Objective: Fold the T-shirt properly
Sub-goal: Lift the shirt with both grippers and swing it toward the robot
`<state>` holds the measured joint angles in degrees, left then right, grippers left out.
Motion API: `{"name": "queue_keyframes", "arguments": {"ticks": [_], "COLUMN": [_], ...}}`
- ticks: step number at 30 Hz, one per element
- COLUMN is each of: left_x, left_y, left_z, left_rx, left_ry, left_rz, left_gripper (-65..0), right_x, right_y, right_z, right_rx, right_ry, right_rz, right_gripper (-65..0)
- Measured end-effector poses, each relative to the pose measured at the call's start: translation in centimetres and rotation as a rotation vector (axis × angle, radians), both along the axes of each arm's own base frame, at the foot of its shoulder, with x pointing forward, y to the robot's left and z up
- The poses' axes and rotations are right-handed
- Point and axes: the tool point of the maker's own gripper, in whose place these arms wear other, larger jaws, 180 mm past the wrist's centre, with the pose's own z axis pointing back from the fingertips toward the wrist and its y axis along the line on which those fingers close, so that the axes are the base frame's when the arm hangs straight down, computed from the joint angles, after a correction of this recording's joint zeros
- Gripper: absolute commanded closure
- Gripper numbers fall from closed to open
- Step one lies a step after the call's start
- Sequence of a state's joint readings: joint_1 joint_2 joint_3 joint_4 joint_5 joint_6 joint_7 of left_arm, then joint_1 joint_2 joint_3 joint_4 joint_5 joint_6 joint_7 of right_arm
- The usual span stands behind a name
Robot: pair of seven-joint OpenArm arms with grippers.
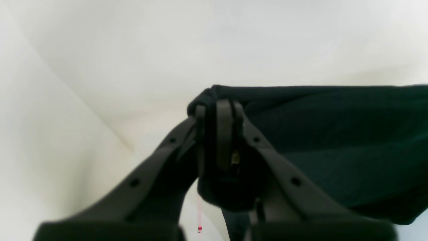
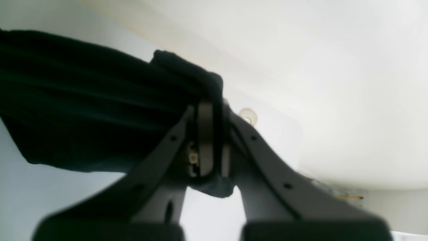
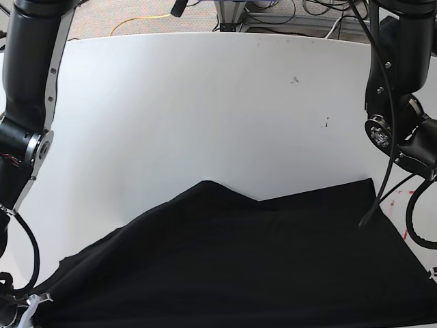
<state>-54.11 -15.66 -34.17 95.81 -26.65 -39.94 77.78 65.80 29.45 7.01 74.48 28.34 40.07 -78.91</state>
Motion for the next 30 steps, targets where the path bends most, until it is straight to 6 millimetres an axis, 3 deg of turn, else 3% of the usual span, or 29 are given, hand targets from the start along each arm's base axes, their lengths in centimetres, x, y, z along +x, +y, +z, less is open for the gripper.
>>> {"name": "queue_keyframes", "arguments": {"ticks": [4, 7, 19, 25, 30], "left_x": [0.0, 0.1, 0.1, 0.6, 1.0], "left_y": [0.5, 0.4, -0.6, -0.8, -1.0], "left_z": [3.0, 4.2, 7.1, 4.4, 0.1], "left_rx": [-0.019, -0.022, 0.009, 0.014, 0.01], "left_ry": [-0.062, -0.088, -0.134, -0.075, 0.026], "left_rz": [0.002, -0.004, -0.023, -0.027, -0.032], "left_gripper": [-1.3, -1.3, -1.3, -1.3, -1.3], "right_x": [-0.2, -0.3, -0.2, -0.5, -1.6], "right_y": [-0.3, -0.1, 0.4, 1.9, 0.8], "right_z": [3.7, 5.6, 3.7, 4.9, 6.2], "right_rx": [-0.062, -0.094, -0.158, -0.219, -0.21], "right_ry": [-0.053, -0.087, -0.008, -0.055, -0.112], "right_rz": [-0.006, -0.003, -0.004, 0.028, -0.003], "right_gripper": [0.0, 0.0, 0.0, 0.0, 0.0]}}
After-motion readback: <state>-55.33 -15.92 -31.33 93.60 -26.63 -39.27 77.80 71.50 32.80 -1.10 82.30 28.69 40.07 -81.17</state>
